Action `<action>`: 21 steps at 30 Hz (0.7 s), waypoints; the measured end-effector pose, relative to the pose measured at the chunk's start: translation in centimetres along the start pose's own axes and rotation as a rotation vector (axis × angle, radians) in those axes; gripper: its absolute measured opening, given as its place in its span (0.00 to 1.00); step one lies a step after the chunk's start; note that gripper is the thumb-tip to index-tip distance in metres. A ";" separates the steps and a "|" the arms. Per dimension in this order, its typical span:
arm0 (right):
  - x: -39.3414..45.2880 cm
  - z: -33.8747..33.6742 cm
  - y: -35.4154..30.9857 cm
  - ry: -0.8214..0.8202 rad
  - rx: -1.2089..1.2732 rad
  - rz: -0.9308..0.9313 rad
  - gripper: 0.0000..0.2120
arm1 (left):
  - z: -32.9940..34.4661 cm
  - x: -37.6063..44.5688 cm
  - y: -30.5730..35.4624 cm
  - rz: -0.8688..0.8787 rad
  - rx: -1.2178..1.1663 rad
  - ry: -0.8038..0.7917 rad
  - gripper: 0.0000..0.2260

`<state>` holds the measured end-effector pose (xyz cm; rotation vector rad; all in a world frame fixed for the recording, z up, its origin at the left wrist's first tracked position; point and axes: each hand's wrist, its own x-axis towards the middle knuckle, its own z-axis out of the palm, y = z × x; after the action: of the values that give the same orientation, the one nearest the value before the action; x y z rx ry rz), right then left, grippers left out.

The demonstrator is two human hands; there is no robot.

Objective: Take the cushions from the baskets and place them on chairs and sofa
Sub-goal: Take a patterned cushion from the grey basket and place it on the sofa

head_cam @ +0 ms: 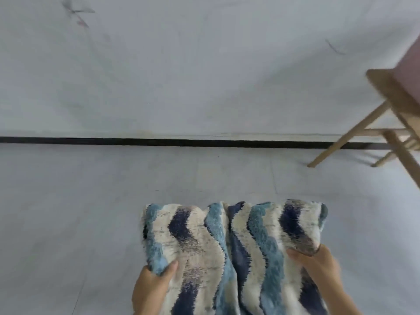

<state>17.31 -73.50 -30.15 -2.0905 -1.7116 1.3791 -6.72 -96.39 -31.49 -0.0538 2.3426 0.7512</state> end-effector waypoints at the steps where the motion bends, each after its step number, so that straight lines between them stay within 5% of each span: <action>1: 0.1 1.9 -2.4 -0.036 -0.043 -0.040 0.19 | -1.8 0.6 -1.2 -0.071 -0.071 0.025 0.22; 8: -0.2 17.6 -18.9 -0.255 -0.193 -0.294 0.21 | -13.9 7.6 -4.2 -0.207 -0.389 0.304 0.18; 15: -1.8 38.4 -36.1 -0.495 -0.324 -0.546 0.21 | -24.8 18.5 -5.5 -0.421 -0.542 0.544 0.25; 21: -10.9 55.5 -49.6 -0.725 -0.408 -0.742 0.17 | -37.0 24.2 -8.6 -0.656 -0.714 0.675 0.22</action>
<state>-56.26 -88.93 -27.25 -0.8182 -2.8194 1.6851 -45.24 -119.43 -28.00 -1.4970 2.2463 1.2948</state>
